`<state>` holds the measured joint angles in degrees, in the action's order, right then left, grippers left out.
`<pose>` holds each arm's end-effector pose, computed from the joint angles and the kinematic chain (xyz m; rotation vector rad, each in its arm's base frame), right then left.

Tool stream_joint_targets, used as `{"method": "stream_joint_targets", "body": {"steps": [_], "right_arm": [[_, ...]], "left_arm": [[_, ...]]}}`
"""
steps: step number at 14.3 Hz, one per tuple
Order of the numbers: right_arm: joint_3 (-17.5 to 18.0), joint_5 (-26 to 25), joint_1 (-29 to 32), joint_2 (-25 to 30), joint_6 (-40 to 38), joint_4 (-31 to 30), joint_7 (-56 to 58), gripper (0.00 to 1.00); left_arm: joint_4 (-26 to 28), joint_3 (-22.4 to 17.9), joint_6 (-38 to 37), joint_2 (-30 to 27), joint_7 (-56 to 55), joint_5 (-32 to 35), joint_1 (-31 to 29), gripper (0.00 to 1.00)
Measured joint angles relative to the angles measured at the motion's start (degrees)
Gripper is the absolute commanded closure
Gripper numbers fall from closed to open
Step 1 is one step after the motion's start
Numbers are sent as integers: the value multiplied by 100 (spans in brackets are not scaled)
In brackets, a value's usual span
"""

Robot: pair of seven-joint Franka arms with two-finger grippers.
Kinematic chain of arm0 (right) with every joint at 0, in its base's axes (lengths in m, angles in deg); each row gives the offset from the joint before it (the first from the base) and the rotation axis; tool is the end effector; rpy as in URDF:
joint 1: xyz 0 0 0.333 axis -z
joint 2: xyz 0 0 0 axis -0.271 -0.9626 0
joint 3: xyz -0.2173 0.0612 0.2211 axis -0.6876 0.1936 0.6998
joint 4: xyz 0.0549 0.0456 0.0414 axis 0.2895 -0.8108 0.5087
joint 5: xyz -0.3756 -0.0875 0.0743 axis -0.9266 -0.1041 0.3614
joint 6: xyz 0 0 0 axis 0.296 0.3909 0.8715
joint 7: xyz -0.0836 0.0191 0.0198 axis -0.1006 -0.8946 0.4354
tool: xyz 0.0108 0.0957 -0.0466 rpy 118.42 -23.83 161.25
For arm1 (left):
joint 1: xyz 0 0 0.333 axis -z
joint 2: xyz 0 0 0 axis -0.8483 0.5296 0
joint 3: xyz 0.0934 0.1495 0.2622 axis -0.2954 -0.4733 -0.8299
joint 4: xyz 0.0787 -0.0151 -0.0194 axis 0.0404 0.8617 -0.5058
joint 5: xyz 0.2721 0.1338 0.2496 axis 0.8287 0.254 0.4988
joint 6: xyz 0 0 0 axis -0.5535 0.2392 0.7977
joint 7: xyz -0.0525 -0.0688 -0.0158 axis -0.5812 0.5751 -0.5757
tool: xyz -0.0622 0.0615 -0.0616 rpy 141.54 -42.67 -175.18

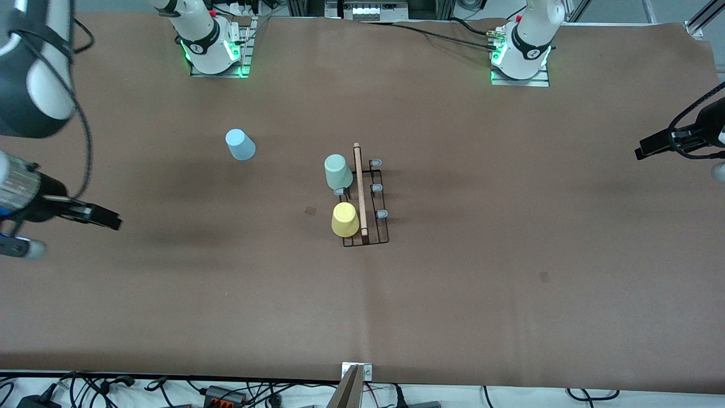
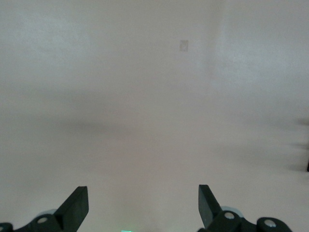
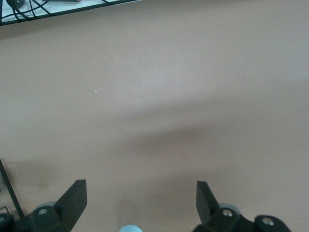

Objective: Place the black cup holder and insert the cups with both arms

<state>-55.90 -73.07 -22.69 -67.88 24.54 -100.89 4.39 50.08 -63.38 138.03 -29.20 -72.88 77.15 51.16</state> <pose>0.6732 -0.0091 0.5496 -3.1143 0.2944 -0.0308 0.5683 0.0521 0.5822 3.1187 0.2571 -0.1937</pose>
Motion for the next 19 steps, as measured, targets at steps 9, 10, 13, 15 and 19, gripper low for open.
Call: {"method": "stream_joint_targets", "body": {"steps": [9, 10, 13, 15, 19], "right_arm": [[514, -415, 671, 727, 115, -815, 599, 0], [517, -419, 671, 768, 115, -885, 604, 0], [518, -421, 671, 1153, 307, -1492, 683, 0], [520, -423, 671, 1583, 462, -2106, 739, 0], [560, -453, 667, 2078, 474, -2586, 815, 0]], "left_arm": [[-94, 169, -57, -30, 7, 60, 4, 0], [-94, 163, -57, -32, 7, 61, -5, 0], [-98, 165, -60, -33, 7, 61, -3, 0], [-112, 167, -59, -34, 7, 65, 0, 0], [-278, 168, -58, -35, 7, 160, 2, 0]]}}
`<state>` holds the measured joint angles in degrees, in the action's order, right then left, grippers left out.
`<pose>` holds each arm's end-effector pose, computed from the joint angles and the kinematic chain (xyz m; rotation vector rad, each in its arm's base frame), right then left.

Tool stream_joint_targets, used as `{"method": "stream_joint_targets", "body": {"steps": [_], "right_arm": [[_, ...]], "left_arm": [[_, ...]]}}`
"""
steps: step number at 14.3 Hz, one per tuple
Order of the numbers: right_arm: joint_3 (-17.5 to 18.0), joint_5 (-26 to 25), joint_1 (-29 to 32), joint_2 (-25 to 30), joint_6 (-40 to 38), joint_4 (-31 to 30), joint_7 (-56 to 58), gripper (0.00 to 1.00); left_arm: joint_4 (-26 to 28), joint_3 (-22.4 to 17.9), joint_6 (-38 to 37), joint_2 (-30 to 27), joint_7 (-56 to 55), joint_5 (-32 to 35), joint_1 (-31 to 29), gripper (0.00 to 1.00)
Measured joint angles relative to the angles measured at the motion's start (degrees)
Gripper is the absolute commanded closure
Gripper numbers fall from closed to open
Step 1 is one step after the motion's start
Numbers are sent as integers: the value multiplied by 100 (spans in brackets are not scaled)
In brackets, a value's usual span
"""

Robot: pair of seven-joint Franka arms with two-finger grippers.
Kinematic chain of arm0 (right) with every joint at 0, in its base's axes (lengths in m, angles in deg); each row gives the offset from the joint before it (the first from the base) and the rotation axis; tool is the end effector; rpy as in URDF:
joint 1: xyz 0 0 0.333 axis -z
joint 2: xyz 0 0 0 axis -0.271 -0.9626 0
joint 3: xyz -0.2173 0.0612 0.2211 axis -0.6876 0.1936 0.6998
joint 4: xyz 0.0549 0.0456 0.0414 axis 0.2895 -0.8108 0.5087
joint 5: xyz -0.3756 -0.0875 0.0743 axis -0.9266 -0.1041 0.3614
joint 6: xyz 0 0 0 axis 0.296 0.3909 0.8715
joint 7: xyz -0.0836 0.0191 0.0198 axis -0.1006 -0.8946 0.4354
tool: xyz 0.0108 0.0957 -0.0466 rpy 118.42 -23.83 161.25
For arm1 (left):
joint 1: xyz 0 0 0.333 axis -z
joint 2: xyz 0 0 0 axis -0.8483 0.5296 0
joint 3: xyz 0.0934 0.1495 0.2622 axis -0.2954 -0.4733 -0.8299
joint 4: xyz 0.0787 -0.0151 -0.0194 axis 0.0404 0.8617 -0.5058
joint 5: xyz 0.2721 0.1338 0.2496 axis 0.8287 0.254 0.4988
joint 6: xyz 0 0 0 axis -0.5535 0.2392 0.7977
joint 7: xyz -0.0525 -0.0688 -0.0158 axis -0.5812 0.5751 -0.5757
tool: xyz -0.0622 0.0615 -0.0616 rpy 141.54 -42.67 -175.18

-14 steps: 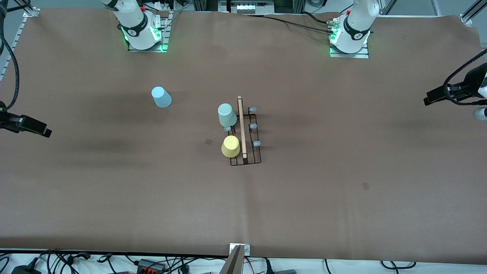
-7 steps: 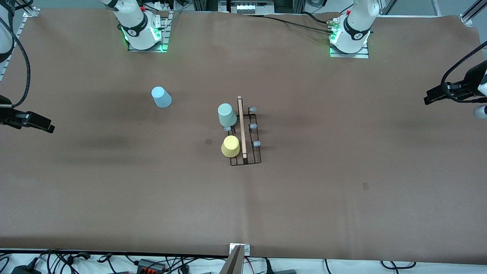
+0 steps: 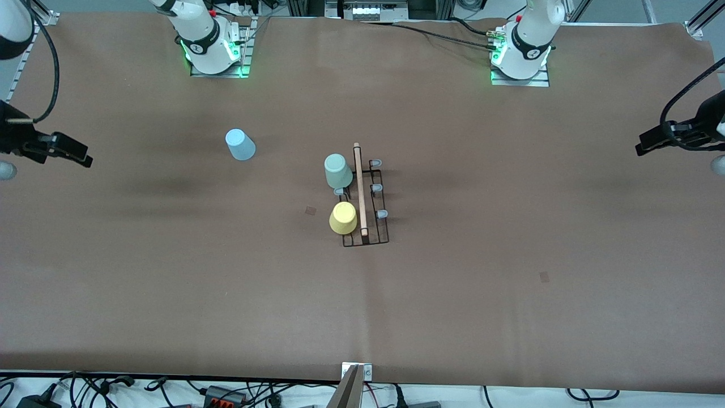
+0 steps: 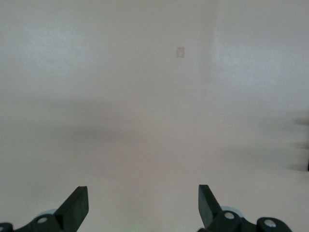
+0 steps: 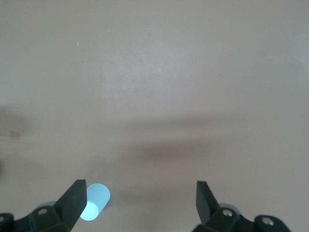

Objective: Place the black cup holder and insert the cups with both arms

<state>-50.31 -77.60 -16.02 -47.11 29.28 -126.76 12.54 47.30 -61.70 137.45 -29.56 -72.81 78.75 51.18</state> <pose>0.5699 -0.0450 0.5638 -3.1394 0.1164 -0.0126 0.5688 0.0390 0.6075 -3.1111 -0.2094 0.1229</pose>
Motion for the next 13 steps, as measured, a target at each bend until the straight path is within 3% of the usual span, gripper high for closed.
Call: {"method": "stream_joint_targets", "body": {"steps": [13], "right_arm": [[37, -2, -12, -49, 114, 12, -7, 0]], "left_arm": [[-34, -7, -7, 3, 0, 14, -13, 0]]}}
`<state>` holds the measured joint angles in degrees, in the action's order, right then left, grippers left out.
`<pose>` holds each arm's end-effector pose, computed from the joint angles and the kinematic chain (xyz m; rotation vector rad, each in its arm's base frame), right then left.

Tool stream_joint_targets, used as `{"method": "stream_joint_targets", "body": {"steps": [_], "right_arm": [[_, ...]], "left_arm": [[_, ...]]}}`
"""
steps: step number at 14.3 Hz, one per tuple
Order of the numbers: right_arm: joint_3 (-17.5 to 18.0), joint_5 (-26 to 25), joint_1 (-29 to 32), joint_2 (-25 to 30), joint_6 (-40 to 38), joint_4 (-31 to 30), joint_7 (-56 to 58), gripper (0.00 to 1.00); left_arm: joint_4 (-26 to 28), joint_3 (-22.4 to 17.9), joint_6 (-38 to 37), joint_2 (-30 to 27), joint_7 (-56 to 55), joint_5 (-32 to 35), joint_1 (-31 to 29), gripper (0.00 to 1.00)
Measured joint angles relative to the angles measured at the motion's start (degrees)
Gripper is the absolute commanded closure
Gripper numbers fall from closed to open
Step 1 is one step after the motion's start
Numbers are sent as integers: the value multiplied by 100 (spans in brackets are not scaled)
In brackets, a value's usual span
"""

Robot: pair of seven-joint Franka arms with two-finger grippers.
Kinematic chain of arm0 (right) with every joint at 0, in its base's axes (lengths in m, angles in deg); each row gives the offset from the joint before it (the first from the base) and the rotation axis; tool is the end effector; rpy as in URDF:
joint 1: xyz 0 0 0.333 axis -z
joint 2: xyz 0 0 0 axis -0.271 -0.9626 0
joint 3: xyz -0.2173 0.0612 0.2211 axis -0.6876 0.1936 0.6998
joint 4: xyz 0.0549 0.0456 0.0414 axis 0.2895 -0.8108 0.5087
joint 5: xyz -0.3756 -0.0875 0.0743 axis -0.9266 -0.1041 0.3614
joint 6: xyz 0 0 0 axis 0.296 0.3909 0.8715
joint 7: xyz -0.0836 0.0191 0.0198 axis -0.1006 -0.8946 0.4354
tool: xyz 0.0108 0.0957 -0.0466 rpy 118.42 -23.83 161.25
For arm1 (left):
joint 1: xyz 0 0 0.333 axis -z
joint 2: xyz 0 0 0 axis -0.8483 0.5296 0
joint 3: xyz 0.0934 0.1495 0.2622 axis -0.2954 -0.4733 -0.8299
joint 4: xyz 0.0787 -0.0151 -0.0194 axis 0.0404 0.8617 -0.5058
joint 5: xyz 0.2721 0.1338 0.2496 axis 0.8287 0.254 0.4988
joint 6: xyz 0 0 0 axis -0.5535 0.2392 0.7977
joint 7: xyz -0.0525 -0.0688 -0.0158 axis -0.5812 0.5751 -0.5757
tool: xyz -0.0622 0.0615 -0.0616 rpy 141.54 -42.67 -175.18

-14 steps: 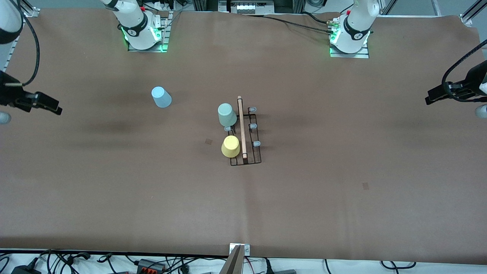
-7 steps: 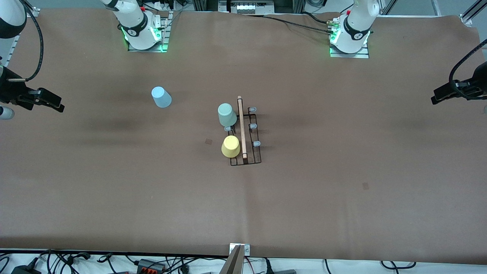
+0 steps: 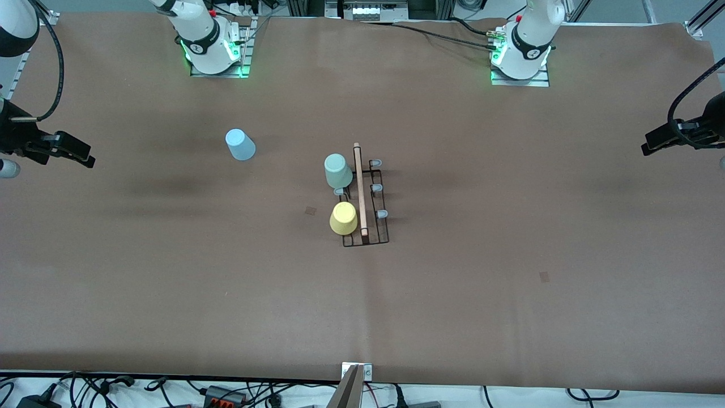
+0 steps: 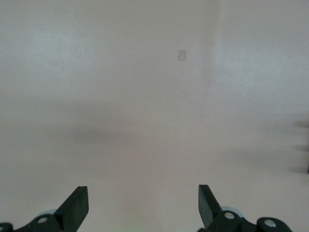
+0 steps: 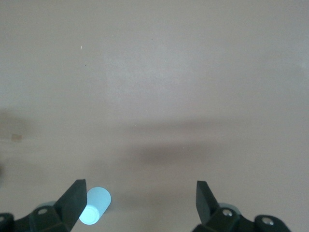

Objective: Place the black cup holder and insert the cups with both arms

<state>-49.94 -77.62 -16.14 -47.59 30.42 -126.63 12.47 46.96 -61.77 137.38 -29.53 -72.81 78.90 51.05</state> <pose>0.5745 -0.0404 0.5618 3.1383 -0.1047 0.0342 0.5688 0.0413 0.6099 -3.1084 -0.2149 0.1163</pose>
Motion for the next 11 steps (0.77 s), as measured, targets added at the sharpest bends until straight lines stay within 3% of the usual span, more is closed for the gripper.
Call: {"method": "stream_joint_targets", "body": {"steps": [8, 11], "right_arm": [[75, 0, 66, 1, 0, 2, -5, 0], [277, 0, 249, 0, 0, 2, -5, 0]], "left_arm": [[0, -3, 0, 0, 0, 0, -2, 0], [0, -3, 0, 0, 0, 0, -2, 0]]}}
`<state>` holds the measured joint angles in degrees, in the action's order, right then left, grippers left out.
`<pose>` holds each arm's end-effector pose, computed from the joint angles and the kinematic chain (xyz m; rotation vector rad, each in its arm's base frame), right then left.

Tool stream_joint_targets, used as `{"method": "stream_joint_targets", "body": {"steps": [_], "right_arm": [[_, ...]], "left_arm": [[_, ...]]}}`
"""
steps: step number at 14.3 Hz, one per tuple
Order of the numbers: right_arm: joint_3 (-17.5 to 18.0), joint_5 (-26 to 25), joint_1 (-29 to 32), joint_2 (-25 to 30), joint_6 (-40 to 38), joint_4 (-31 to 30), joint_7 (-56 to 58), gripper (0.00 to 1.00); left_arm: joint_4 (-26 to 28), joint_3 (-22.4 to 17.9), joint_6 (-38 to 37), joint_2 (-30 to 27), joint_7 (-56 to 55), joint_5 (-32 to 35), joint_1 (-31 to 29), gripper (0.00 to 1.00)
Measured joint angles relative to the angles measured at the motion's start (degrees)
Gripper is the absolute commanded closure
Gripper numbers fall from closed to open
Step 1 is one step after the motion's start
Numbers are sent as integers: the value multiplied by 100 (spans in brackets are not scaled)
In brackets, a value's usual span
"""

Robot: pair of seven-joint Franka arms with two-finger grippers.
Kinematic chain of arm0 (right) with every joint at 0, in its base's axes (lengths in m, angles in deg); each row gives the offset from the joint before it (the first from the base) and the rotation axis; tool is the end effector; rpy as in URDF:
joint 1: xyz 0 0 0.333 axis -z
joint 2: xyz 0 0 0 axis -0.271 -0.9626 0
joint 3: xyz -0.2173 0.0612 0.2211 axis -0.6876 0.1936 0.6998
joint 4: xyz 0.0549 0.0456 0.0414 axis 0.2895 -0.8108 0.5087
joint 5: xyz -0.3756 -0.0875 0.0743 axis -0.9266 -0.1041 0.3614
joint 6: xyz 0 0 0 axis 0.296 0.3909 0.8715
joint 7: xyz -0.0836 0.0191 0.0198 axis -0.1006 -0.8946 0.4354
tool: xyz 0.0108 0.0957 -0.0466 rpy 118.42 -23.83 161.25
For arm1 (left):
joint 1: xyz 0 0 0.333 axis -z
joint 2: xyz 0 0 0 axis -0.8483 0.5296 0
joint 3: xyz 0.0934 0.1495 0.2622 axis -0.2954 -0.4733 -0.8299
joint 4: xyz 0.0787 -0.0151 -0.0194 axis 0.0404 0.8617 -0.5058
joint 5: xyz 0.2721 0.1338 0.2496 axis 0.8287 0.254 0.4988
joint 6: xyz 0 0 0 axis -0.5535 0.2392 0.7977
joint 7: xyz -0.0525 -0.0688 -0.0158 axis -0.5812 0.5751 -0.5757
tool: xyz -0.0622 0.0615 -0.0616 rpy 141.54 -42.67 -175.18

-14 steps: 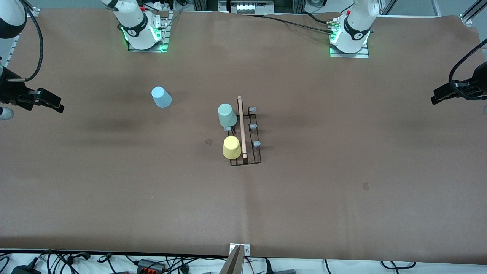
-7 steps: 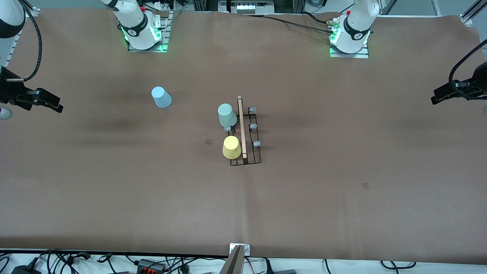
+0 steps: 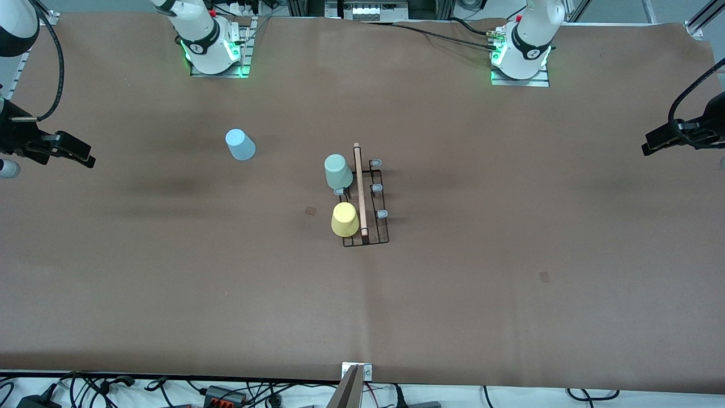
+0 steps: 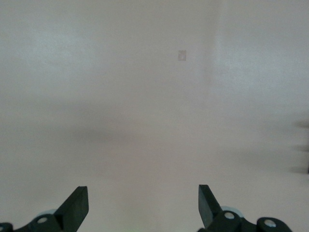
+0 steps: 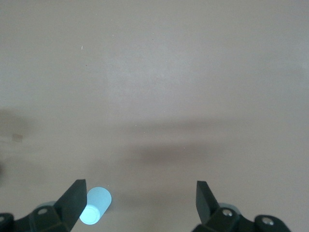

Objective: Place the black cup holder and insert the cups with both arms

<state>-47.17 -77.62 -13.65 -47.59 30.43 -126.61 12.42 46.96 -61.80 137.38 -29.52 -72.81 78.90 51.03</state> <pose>0.5747 -0.0380 0.5620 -3.1394 0.0985 -0.0350 0.5688 0.0418 0.6098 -3.1083 -0.2163 0.1166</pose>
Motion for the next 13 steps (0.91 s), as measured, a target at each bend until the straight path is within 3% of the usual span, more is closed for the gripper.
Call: {"method": "stream_joint_targets", "body": {"steps": [13], "right_arm": [[140, 0, 118, 29, -171, 0, 3, 0]], "left_arm": [[0, 0, -1, 0, 0, 0, -6, 0]]}}
